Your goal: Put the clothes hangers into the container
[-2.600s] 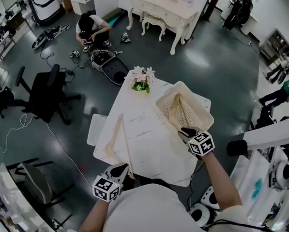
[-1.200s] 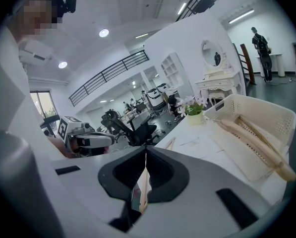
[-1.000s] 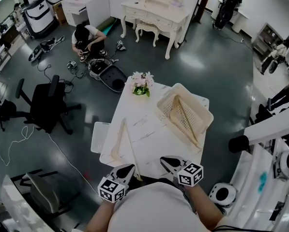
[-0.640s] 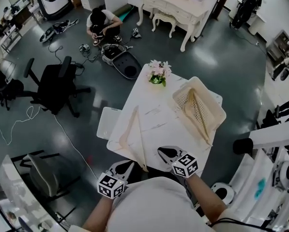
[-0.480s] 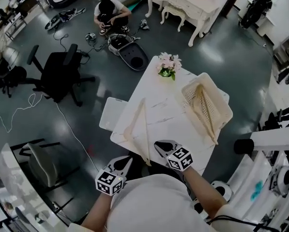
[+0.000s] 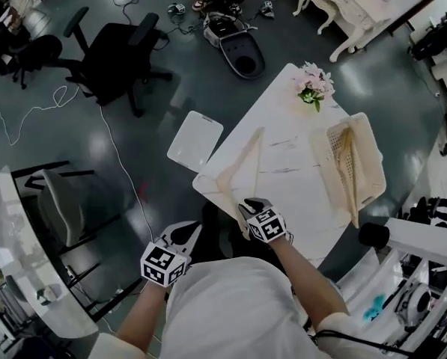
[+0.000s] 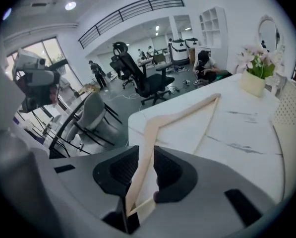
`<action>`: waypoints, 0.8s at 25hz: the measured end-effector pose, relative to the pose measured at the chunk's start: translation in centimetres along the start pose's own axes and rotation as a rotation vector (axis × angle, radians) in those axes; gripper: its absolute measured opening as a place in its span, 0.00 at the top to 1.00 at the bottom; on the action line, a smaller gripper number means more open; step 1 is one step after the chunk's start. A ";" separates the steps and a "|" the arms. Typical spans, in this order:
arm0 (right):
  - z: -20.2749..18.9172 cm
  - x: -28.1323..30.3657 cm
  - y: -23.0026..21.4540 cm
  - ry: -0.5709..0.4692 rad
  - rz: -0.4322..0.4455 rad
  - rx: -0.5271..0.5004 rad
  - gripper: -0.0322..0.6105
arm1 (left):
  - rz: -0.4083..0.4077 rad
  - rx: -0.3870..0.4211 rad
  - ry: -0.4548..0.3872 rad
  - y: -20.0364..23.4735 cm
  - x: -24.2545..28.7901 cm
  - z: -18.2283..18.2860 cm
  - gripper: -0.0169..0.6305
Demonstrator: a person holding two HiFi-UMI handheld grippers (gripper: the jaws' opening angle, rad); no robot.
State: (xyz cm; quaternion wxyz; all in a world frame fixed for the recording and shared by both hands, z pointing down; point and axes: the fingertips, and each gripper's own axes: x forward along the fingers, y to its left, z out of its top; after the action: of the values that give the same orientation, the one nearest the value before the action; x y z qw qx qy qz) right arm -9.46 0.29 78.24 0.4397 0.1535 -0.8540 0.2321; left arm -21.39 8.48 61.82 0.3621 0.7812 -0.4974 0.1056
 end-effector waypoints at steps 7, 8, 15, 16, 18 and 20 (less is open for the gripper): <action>-1.6 4.4 0.0 0.101 -0.063 0.035 0.75 | 0.054 -0.036 0.010 3.2 -2.4 -0.5 0.96; -1.7 5.1 0.0 0.113 -0.070 0.036 0.74 | 0.061 -0.041 0.012 3.7 -2.7 -0.6 0.96; -2.2 6.8 0.1 0.179 -0.236 -0.018 0.76 | 0.099 -0.059 0.023 5.6 -3.9 -0.9 0.96; -2.1 6.9 0.3 0.178 -0.251 -0.013 0.78 | 0.102 -0.063 0.022 5.9 -4.1 -1.0 0.96; -1.9 7.2 0.7 0.167 -0.244 0.022 0.80 | 0.102 -0.067 0.023 6.2 -4.3 -1.1 0.96; -1.8 7.2 1.1 0.148 -0.207 0.047 0.80 | 0.095 -0.064 0.026 6.1 -4.3 -1.2 0.96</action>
State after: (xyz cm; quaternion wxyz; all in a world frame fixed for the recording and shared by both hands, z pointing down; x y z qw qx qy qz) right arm -12.84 1.78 84.75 0.5196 0.2335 -0.7930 0.2159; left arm -28.43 10.78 63.26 0.3880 0.7434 -0.5322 0.1168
